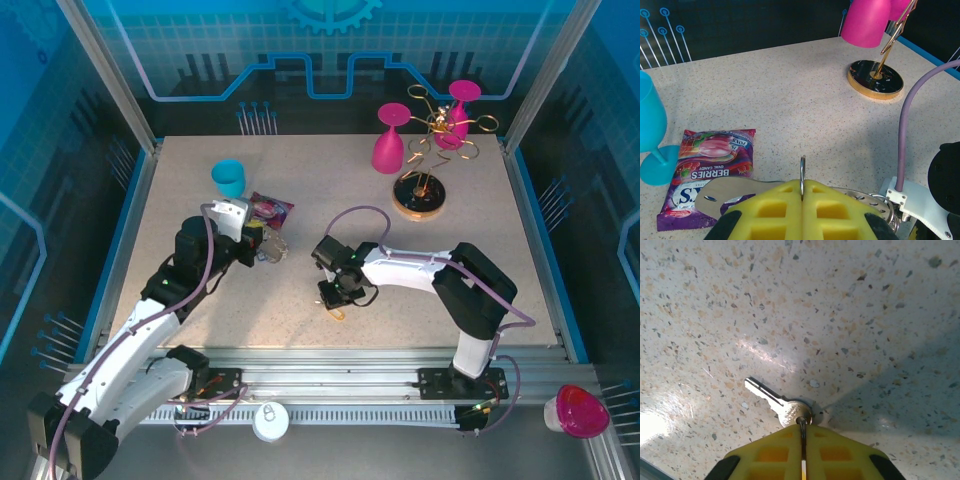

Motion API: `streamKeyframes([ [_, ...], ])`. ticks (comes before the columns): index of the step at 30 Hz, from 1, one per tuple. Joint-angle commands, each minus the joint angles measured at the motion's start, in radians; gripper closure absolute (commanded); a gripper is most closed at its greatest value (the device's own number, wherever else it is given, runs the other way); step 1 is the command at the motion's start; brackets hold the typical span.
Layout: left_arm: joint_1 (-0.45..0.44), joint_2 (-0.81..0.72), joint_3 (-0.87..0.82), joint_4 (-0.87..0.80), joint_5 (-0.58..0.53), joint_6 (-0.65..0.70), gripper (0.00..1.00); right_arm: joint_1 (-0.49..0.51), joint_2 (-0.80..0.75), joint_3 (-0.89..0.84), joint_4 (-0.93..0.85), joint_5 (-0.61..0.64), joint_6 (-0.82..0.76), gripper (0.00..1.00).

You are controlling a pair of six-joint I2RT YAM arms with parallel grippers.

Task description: Put the keys on the keyring

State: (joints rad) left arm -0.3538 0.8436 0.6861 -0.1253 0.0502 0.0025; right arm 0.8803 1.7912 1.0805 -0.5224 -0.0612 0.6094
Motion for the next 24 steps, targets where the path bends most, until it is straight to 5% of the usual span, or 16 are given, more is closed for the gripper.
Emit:
streamKeyframes([
  [1,0.009,-0.02,-0.007,0.04,0.017,0.011,1.0,-0.012,0.001,0.029,-0.005,-0.013,0.001,0.92],
  [9,0.009,-0.024,-0.01,0.042,0.019,0.019,1.0,-0.012,-0.02,0.038,-0.015,-0.007,-0.016,1.0],
  [15,0.009,-0.036,-0.013,0.041,0.056,0.059,1.0,-0.014,-0.191,-0.017,0.048,0.016,-0.121,1.0],
  [24,0.009,-0.077,-0.055,0.098,0.331,0.24,1.0,-0.05,-0.54,-0.185,0.253,-0.012,-0.357,1.0],
])
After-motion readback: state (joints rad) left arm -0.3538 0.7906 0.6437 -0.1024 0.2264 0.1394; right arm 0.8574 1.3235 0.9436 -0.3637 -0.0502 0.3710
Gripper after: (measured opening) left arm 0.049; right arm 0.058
